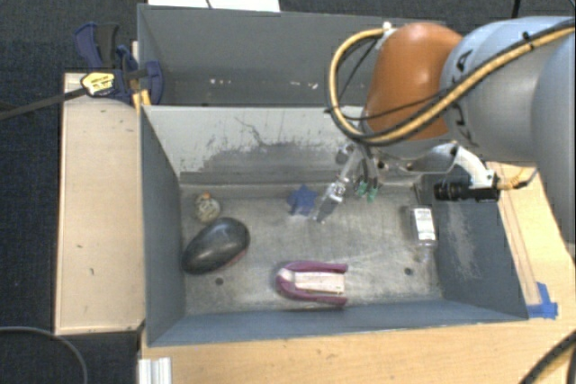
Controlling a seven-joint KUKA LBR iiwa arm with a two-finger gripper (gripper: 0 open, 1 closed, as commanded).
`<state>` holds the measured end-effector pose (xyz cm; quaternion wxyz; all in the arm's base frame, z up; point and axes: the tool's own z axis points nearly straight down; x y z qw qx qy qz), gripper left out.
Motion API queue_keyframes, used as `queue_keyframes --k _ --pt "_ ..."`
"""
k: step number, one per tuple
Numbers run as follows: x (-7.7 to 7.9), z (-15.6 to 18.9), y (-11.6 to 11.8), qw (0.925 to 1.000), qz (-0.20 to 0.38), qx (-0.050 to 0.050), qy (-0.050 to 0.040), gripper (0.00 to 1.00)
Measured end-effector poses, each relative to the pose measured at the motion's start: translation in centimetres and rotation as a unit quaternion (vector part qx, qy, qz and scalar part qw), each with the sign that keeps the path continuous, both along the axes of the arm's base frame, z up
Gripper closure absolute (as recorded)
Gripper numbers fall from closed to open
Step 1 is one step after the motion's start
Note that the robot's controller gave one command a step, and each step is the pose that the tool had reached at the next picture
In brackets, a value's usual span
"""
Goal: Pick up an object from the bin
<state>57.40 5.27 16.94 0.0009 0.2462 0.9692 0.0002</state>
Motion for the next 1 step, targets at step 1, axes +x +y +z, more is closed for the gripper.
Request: queue_keyframes --k 1 --pt "1.45 -9.71 4.13 0.9907 -0.136 0.000 0.0011 0.00"
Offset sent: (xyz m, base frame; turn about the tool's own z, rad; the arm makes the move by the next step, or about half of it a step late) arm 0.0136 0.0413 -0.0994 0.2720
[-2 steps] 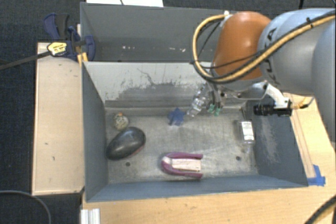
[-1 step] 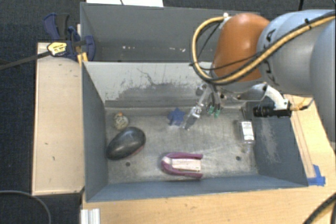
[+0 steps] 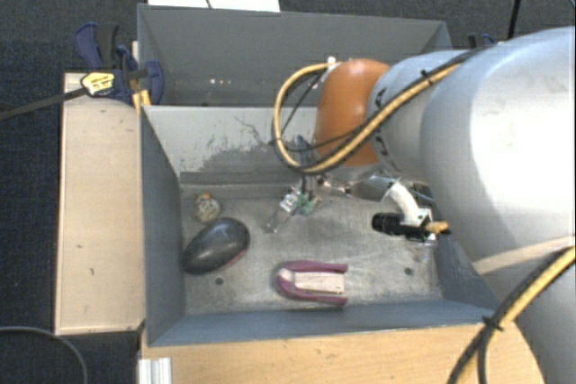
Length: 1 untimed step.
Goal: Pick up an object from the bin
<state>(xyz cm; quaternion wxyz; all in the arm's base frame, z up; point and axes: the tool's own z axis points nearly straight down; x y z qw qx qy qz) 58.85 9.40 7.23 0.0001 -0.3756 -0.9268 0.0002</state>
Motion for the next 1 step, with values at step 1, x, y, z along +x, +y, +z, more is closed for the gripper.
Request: queue_keyframes --k 1 --pt "-0.40 6.17 -1.38 0.9948 -0.102 0.000 -0.0031 0.00"
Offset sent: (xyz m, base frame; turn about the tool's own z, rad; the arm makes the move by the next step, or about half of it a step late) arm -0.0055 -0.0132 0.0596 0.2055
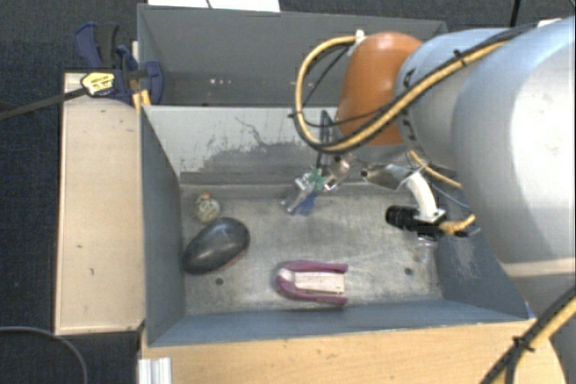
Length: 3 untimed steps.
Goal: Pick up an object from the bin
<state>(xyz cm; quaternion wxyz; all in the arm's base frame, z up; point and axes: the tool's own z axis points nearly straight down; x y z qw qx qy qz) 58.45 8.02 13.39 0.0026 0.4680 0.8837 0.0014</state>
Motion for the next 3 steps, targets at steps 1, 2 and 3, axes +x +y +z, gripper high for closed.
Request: queue_keyframes --k 1,2,3 --pt "-0.1 -5.7 -1.2 0.9917 0.129 0.000 0.0032 0.00" --pt "0.0 -5.6 -1.1 0.9917 0.129 0.000 0.0021 1.00" --pt "0.9 -5.9 -3.0 0.9918 0.128 0.003 0.0006 1.00"
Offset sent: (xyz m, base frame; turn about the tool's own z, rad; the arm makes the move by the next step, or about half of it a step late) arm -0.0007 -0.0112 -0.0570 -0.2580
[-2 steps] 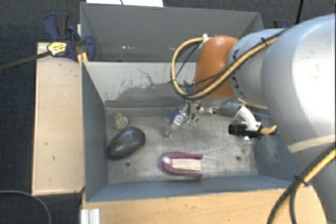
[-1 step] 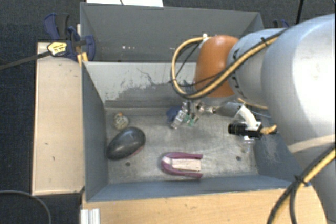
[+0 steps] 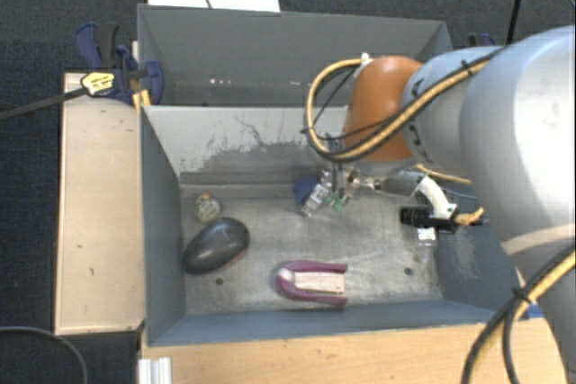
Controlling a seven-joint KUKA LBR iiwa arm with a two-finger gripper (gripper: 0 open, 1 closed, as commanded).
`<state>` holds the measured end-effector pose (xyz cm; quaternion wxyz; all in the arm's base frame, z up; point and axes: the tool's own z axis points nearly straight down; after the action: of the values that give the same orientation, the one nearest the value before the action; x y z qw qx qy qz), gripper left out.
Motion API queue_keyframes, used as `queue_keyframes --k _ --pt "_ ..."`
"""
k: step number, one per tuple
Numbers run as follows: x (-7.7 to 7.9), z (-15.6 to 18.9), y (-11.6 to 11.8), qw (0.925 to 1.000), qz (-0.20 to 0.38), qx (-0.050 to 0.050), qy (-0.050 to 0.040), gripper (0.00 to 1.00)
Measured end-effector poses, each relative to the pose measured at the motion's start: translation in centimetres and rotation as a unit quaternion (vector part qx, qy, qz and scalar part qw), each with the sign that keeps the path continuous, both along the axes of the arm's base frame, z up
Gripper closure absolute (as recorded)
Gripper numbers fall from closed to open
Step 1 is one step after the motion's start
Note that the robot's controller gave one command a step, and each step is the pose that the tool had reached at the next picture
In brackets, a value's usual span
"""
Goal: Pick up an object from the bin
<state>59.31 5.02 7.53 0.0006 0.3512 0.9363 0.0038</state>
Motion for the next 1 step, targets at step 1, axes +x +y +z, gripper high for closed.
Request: queue_keyframes --k 1 --pt "-0.45 1.11 -1.66 1.0000 0.003 -0.004 0.0007 1.00"
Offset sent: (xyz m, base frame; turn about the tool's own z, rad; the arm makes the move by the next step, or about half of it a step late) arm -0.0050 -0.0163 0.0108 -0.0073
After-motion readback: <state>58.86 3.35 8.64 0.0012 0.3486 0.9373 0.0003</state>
